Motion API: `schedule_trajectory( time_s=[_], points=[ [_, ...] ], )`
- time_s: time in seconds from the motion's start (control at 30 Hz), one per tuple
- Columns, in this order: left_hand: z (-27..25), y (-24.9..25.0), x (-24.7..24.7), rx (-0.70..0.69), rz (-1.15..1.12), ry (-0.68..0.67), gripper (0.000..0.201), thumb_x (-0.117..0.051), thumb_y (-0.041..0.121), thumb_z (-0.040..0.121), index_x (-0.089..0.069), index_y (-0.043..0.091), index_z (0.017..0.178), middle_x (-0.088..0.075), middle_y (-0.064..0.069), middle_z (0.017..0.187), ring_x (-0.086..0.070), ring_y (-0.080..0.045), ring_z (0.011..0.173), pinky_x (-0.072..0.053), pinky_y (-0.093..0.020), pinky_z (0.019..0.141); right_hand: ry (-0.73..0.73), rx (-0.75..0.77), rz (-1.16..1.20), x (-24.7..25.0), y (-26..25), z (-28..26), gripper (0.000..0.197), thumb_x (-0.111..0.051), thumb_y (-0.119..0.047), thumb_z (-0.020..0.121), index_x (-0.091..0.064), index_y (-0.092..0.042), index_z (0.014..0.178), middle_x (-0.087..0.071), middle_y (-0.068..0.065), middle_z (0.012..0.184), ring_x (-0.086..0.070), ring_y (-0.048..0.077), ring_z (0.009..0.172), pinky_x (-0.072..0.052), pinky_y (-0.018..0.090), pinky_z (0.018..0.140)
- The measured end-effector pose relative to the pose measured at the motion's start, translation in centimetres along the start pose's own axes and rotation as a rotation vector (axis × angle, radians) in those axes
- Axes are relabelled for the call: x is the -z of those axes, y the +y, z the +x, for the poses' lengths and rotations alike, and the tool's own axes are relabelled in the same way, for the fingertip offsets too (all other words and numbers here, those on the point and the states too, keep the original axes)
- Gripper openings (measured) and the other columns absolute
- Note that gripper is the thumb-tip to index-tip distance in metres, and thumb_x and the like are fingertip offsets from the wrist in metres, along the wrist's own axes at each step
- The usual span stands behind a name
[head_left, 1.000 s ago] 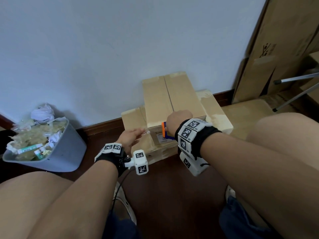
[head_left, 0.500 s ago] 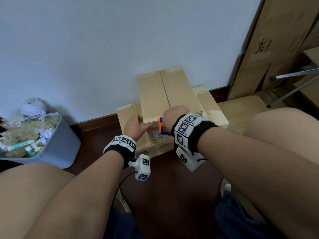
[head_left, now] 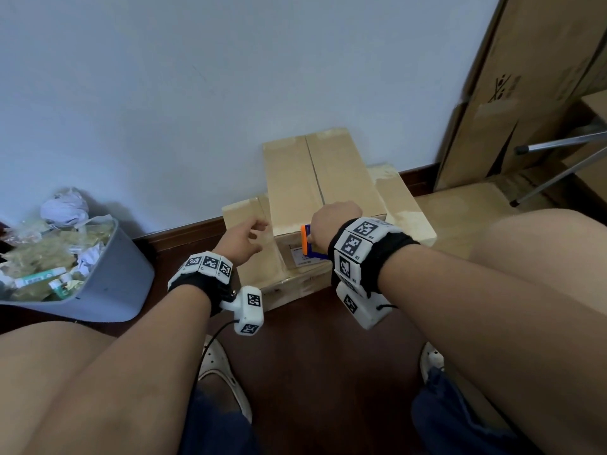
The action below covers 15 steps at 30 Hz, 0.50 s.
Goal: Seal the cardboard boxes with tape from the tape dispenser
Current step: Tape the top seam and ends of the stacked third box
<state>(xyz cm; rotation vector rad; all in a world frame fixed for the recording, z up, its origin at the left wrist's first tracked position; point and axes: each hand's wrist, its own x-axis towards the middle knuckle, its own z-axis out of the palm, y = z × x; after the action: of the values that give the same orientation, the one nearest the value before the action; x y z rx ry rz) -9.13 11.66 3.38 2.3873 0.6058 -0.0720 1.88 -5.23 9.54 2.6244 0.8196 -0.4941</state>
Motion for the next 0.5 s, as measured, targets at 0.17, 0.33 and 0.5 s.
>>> schedule_trajectory(
  time_s=[0.17,0.33,0.5],
  points=[
    [-1.4,-0.2,0.0,0.350,-0.691,-0.039,0.027,-0.059,0.009,0.092,-0.063,0.013,0.118,-0.066,-0.004,0.120,-0.055,-0.017,0.115,-0.037,-0.032,0.095,-0.065,0.010,0.026,-0.3,-0.6,0.6,0.037,-0.059,-0.046,0.085,-0.065,-0.010,0.080,-0.067,0.009,0.086,-0.065,0.029,0.080,-0.050,0.049,0.087],
    [-1.6,-0.5,-0.8,0.316,-0.705,-0.083,0.022,-0.072,0.024,0.084,-0.072,0.019,0.105,-0.069,0.004,0.115,-0.054,-0.010,0.115,-0.034,-0.035,0.098,-0.063,-0.028,0.036,-1.1,-1.3,2.0,0.038,-0.062,-0.047,0.080,-0.060,-0.009,0.079,-0.068,0.015,0.099,-0.065,0.035,0.088,-0.046,0.055,0.086],
    [-1.2,-0.9,-1.3,0.291,-0.667,-0.006,0.015,-0.072,0.025,0.084,-0.074,0.016,0.096,-0.071,0.001,0.110,-0.056,-0.012,0.107,-0.039,-0.032,0.093,-0.033,-0.064,0.101,-1.4,-0.8,2.2,0.037,-0.058,-0.046,0.086,-0.066,-0.010,0.085,-0.068,0.013,0.098,-0.066,0.034,0.089,-0.048,0.053,0.087]
  ],
)
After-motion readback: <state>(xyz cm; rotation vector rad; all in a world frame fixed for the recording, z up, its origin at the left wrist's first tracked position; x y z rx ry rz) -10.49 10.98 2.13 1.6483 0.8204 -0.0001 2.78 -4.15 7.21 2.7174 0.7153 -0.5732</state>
